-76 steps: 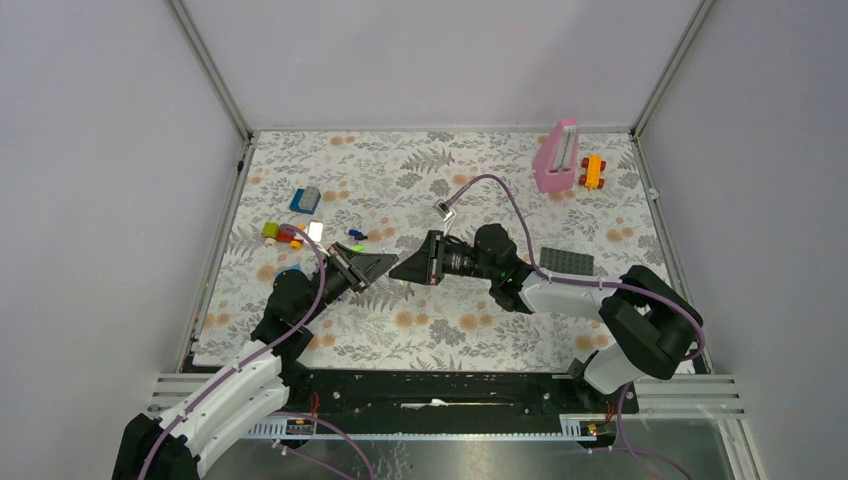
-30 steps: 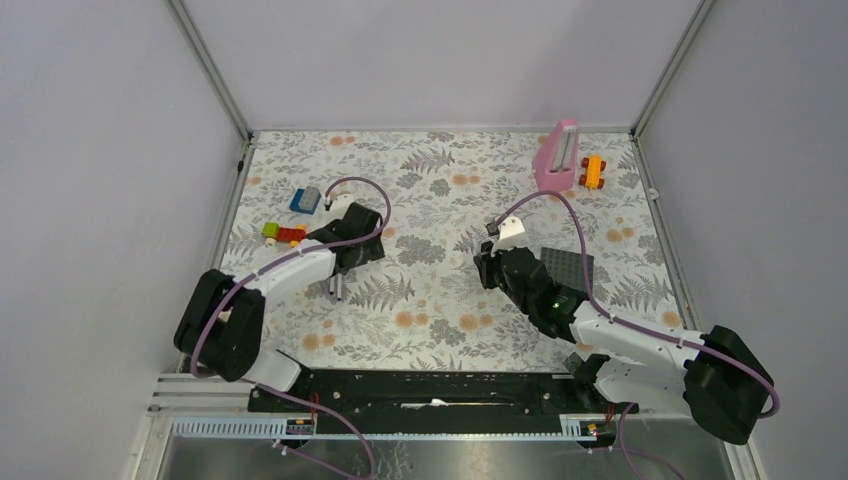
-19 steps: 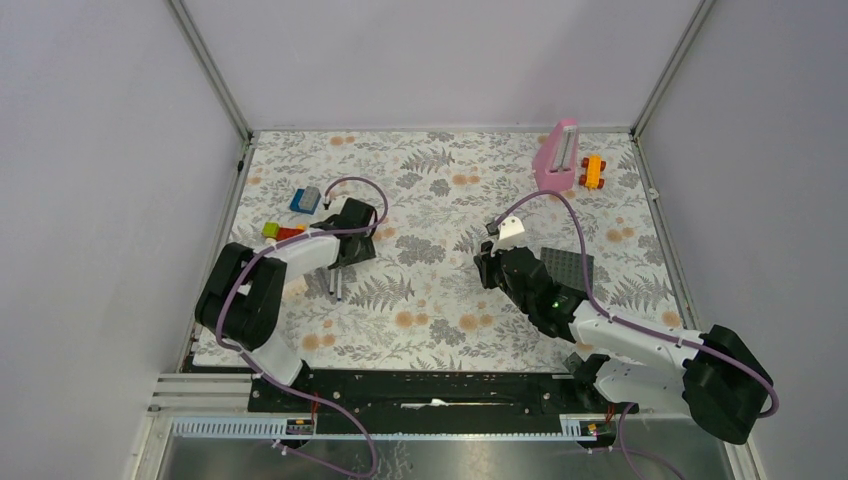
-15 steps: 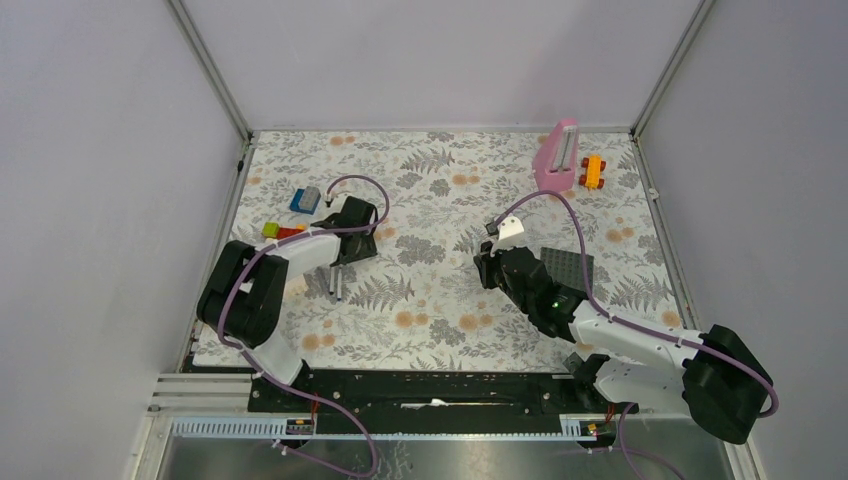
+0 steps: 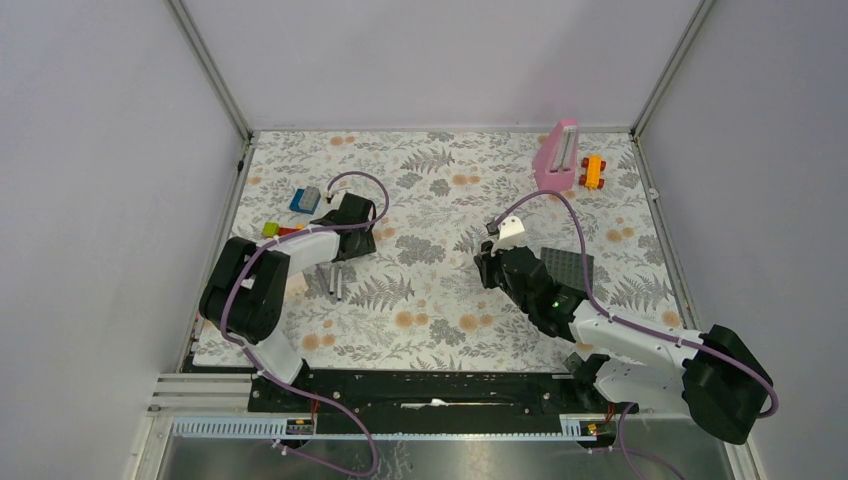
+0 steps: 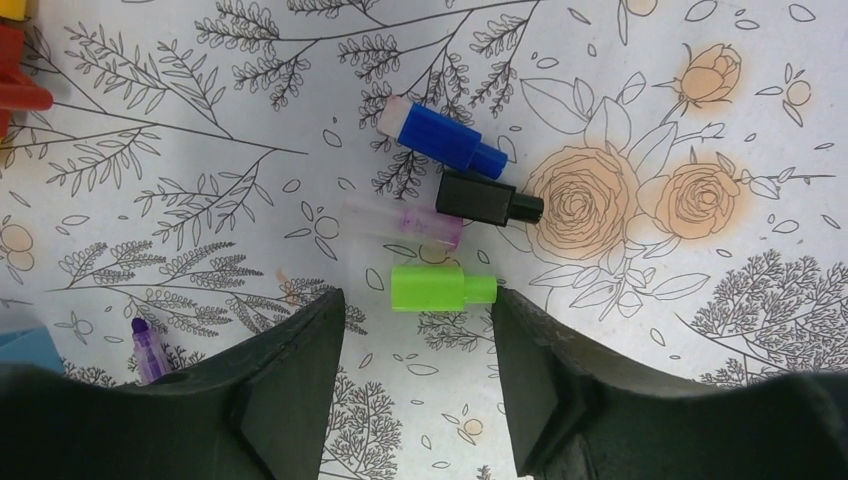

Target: Insert the pens into the pen caps

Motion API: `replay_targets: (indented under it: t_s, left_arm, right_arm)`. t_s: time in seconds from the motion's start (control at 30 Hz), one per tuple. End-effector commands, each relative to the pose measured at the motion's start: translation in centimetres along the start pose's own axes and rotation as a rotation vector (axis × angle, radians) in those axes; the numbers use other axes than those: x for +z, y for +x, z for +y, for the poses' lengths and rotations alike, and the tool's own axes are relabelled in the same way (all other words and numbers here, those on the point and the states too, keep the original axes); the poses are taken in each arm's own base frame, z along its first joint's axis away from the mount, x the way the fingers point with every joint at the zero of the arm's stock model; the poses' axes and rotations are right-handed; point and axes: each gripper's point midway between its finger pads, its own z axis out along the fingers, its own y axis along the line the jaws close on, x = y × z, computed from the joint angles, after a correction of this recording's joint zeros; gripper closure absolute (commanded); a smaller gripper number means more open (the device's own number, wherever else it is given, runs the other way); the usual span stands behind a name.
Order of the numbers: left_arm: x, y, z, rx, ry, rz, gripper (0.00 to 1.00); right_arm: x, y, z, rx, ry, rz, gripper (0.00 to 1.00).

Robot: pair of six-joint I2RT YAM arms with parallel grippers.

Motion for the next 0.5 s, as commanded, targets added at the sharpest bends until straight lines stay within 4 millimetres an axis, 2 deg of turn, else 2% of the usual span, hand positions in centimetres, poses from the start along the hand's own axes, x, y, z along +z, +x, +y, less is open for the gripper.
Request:
replay_targets:
  t_s: [0.0, 0.2, 0.33, 0.47]
  left_arm:
    - [0.3, -1.8, -1.3, -0.002, 0.042, -0.039, 0.42]
    - [0.7, -1.6, -1.4, 0.010, 0.046, -0.027, 0.52]
    - [0.7, -1.2, -1.9, 0.028, 0.084, -0.014, 0.64]
    - [0.1, 0.1, -2.8, 0.056, 0.131, 0.005, 0.70]
  right_arm:
    - [0.3, -1.6, 0.2, 0.007, -0.004, -0.046, 1.00]
    - [0.3, -1.6, 0.2, 0.008, -0.006, -0.045, 1.00]
    - [0.3, -1.6, 0.2, 0.007, -0.006, -0.043, 1.00]
    - [0.2, -1.5, 0.4, 0.004, -0.019, -0.042, 1.00]
